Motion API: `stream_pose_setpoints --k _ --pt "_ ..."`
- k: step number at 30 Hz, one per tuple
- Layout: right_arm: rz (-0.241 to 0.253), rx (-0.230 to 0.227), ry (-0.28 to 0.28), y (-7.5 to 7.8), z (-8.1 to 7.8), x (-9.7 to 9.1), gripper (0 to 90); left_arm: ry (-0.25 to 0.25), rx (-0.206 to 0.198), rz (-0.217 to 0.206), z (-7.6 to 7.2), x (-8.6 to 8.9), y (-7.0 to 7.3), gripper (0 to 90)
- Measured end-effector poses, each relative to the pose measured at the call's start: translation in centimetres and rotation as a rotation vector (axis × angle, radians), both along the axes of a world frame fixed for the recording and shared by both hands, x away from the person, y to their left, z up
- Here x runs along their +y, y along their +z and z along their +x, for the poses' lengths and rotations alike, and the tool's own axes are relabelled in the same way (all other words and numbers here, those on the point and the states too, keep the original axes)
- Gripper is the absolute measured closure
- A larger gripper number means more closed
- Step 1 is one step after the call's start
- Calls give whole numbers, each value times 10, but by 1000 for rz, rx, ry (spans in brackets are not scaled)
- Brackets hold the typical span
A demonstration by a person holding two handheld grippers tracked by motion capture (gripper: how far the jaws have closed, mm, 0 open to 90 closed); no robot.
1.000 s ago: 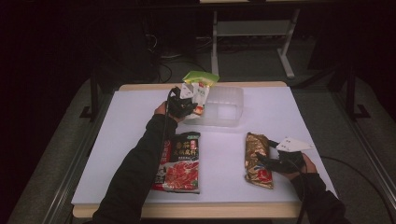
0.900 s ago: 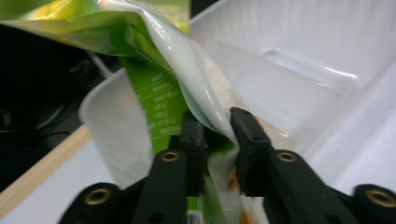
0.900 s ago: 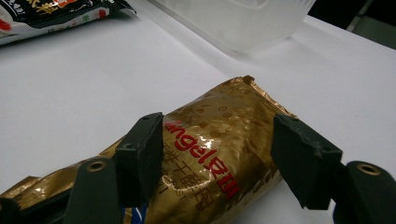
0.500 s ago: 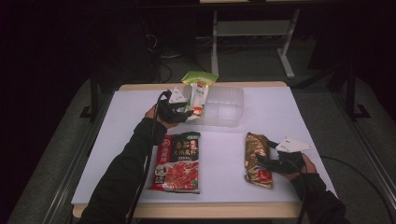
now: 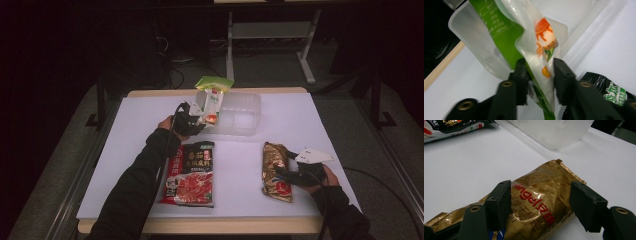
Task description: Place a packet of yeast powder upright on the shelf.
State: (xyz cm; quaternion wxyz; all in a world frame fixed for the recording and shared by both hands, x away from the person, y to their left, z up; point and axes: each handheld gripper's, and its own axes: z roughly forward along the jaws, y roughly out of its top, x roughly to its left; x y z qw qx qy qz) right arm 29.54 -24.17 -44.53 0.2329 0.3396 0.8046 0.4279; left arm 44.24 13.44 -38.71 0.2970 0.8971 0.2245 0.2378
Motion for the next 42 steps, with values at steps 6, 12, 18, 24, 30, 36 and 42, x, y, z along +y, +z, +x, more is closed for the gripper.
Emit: stream_pose_setpoints --k 6,12,18,24,30,36,42 --pt "-3 -3 3 1 0 1 340 -38 -50 61 1 -9 8 766" --pt "-8 -6 10 0 0 4 340 -97 -79 157 7 -24 4 775" --pt "-6 2 8 0 0 4 340 -108 -41 147 18 -29 6 778" --pt "-10 3 26 -1 -1 7 346 -96 -102 90 23 -32 14 776" --pt "-9 15 30 -3 -1 8 345 -96 -36 88 31 -35 2 779" --pt "-8 14 40 -2 -1 9 345 -90 1 108 44 -41 1 784" --pt "8 35 47 -3 -2 11 346 -83 56 97 56 -45 2 788"
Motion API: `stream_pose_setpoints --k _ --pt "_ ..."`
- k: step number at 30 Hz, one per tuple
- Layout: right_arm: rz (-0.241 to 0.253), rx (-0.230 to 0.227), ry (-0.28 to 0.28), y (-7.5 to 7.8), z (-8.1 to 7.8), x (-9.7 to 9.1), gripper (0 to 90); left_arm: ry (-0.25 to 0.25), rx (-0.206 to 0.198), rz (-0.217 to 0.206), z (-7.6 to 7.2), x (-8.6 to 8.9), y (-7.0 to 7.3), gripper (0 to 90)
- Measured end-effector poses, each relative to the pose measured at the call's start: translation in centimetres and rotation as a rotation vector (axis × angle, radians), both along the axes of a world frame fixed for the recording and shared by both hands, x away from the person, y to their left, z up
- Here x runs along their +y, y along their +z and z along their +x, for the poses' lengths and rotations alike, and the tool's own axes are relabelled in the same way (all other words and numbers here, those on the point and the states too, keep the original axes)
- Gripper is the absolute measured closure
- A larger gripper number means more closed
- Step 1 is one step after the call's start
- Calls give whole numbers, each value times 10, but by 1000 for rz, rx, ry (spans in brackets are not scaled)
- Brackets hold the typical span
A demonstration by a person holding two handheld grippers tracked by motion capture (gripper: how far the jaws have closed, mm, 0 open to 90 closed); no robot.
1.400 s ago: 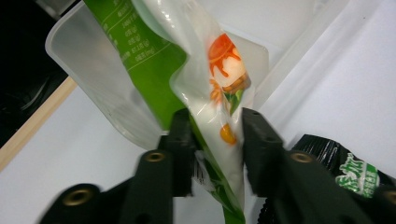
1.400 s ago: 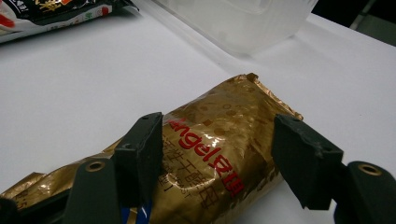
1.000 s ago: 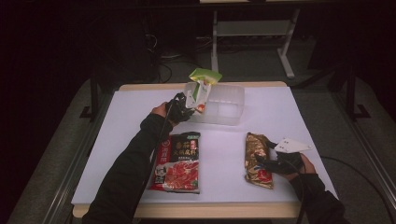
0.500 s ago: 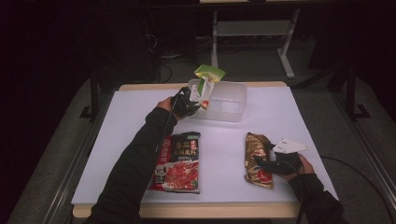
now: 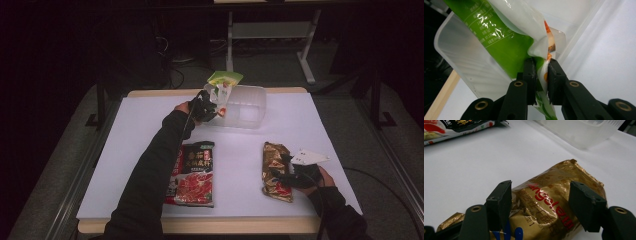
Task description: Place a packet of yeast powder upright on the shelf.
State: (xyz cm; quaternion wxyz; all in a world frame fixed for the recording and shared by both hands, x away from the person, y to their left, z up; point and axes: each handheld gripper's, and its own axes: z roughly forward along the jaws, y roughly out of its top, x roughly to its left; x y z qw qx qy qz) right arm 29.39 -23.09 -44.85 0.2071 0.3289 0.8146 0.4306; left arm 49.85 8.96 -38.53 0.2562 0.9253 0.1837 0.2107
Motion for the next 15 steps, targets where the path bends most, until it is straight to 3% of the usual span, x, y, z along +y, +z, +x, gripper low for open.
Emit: stream_pose_setpoints --k 3,8,10,12,15 --pt "0 3 10 0 0 1 346 4 60 -40 7 5 1 789" --pt "5 13 16 -2 0 1 346 12 73 -58 10 7 0 789" --pt "8 15 16 -2 0 0 346 13 40 -30 7 4 2 789" --pt "11 11 18 -2 -1 -1 345 21 1 -65 2 2 1 749" --pt "13 5 11 -1 -1 -4 346 8 -21 -116 -7 7 2 606"
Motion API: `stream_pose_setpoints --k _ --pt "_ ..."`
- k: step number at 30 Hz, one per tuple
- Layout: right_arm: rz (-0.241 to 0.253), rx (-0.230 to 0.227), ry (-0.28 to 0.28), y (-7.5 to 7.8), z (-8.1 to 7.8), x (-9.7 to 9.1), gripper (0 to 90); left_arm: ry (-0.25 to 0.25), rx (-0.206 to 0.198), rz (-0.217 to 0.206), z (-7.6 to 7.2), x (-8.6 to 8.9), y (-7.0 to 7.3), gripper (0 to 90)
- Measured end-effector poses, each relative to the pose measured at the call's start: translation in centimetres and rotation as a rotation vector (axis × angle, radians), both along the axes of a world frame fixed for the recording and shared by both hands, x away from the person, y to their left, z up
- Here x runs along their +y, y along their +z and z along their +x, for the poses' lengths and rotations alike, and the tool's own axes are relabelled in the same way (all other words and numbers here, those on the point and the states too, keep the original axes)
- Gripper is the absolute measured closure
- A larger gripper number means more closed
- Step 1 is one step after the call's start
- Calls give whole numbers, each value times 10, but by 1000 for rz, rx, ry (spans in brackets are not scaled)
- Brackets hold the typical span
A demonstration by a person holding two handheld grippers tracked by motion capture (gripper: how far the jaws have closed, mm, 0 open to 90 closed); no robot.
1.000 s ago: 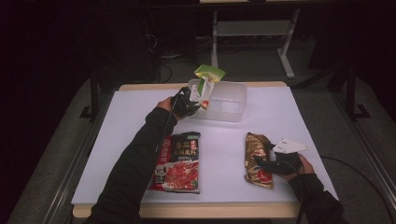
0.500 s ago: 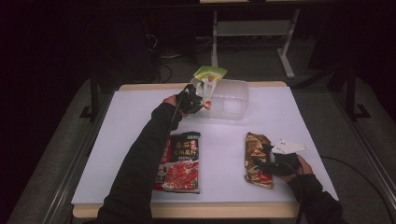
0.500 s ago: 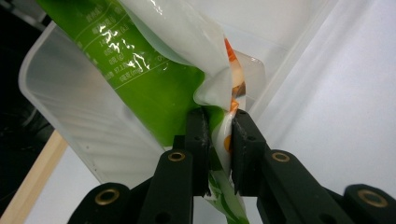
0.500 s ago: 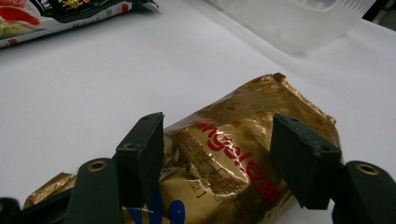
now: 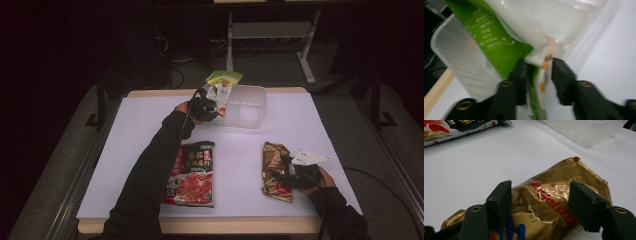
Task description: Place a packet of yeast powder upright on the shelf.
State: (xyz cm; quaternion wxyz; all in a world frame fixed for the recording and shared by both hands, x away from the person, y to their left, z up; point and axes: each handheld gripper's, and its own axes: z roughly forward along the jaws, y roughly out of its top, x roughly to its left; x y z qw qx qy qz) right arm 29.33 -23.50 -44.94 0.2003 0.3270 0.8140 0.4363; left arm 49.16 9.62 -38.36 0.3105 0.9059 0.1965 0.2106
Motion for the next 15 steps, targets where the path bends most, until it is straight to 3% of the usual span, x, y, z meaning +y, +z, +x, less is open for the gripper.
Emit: stream_pose_setpoints --k 4,6,8,13,15 --pt "15 -11 -16 4 -1 -7 366 25 -44 -96 -15 11 12 478" --pt "16 -15 -24 5 -1 -10 373 1 -39 -147 -25 17 18 476" --pt "22 -22 -31 7 -1 -13 377 -3 -50 -166 -38 22 21 417" --pt "31 -12 -50 10 0 -18 383 -20 -45 -211 -71 42 21 362" --pt "27 -8 -56 11 1 -20 383 -30 -51 -248 -84 54 18 355"
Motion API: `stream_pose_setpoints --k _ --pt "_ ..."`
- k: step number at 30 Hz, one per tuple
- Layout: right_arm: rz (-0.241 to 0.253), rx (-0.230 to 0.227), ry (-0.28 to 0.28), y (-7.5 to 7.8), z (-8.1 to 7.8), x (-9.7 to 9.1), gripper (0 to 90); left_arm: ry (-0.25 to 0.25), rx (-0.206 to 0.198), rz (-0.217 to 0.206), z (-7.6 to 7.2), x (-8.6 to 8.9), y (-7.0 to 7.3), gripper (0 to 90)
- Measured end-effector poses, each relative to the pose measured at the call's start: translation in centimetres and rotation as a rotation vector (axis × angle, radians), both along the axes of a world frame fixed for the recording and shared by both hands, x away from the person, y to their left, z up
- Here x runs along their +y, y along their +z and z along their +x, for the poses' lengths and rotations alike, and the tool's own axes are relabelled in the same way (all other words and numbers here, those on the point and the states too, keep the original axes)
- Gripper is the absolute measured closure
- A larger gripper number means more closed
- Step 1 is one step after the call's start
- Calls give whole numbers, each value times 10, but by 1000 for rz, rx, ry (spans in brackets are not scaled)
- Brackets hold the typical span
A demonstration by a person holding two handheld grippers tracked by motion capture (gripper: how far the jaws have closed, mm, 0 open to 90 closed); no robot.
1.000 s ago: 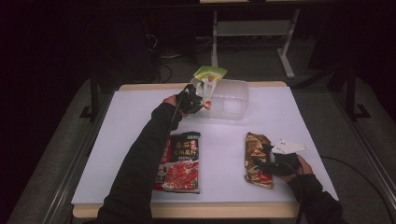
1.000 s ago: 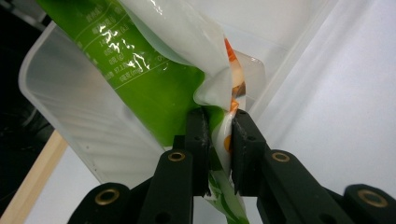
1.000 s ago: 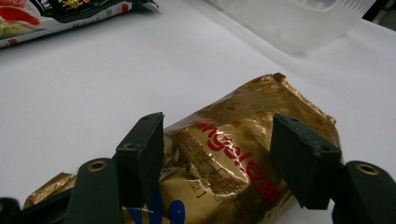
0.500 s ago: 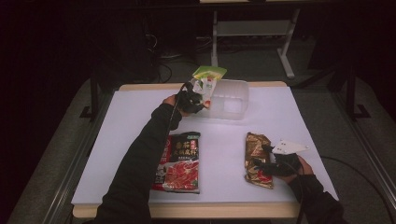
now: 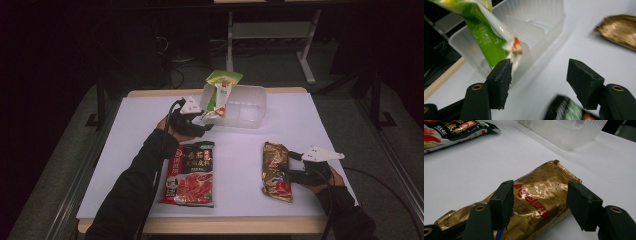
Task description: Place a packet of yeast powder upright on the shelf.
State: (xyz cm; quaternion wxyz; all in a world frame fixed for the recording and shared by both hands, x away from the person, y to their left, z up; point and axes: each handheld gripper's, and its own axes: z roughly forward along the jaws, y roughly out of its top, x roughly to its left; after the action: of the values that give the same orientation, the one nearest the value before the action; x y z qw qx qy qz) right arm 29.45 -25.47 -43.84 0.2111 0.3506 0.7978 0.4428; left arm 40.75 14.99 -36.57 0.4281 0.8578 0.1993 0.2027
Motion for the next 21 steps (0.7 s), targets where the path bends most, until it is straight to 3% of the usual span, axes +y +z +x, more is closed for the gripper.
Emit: stream_pose_setpoints --k 3,7,10,13,18,21 --pt "5 9 -11 0 1 -3 383 0 19 -42 -16 16 -7 351" --pt "27 61 -30 0 5 -6 354 -12 51 -87 -36 34 -17 338" --pt "45 127 -28 -4 8 -6 322 -16 53 -67 -49 41 -23 313" --pt "59 189 -35 -9 13 -7 300 -33 71 -95 -61 48 -27 306" --pt "115 271 -60 -15 19 -12 257 -36 85 -85 -77 52 -34 294" --pt "108 305 -26 -15 20 -9 251 -61 101 -84 -84 49 -36 294"
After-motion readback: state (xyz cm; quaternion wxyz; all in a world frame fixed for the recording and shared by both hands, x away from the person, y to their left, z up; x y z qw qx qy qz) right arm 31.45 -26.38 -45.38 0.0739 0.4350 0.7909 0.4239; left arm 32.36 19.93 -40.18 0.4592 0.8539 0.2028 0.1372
